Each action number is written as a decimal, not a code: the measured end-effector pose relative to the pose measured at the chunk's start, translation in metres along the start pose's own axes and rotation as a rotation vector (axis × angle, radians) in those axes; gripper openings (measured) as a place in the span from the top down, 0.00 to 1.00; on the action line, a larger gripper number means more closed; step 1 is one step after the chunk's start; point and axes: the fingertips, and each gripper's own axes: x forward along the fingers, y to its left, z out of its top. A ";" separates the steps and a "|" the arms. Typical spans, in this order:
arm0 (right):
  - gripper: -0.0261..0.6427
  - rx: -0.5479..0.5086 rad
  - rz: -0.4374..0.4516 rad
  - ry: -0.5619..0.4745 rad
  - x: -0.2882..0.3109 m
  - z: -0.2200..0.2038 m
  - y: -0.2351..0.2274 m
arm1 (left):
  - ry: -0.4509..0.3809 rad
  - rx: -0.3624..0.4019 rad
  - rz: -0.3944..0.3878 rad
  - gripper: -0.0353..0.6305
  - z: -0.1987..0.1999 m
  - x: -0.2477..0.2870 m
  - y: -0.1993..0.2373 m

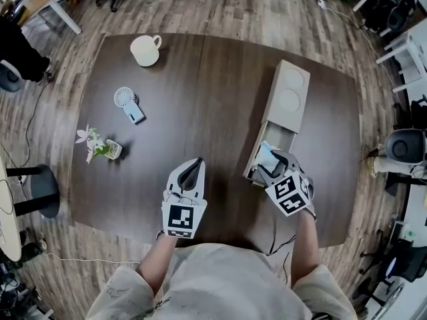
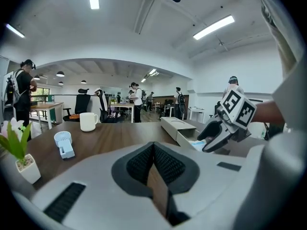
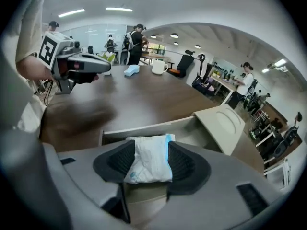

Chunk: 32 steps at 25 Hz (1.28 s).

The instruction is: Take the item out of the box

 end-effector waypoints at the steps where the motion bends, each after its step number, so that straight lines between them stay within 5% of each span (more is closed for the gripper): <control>1: 0.64 -0.017 0.018 0.042 0.004 -0.003 0.002 | 0.001 -0.007 0.002 0.94 -0.001 0.000 0.000; 8: 0.71 -0.266 -0.029 0.297 0.031 -0.026 0.000 | 0.003 -0.026 0.011 0.94 -0.004 0.004 0.002; 15: 0.78 -0.220 0.032 0.301 0.034 -0.024 0.002 | 0.004 -0.027 0.023 0.94 -0.004 0.004 0.005; 32: 0.80 -0.224 0.019 0.268 0.033 -0.023 0.003 | -0.018 -0.022 0.027 0.94 0.003 -0.001 0.004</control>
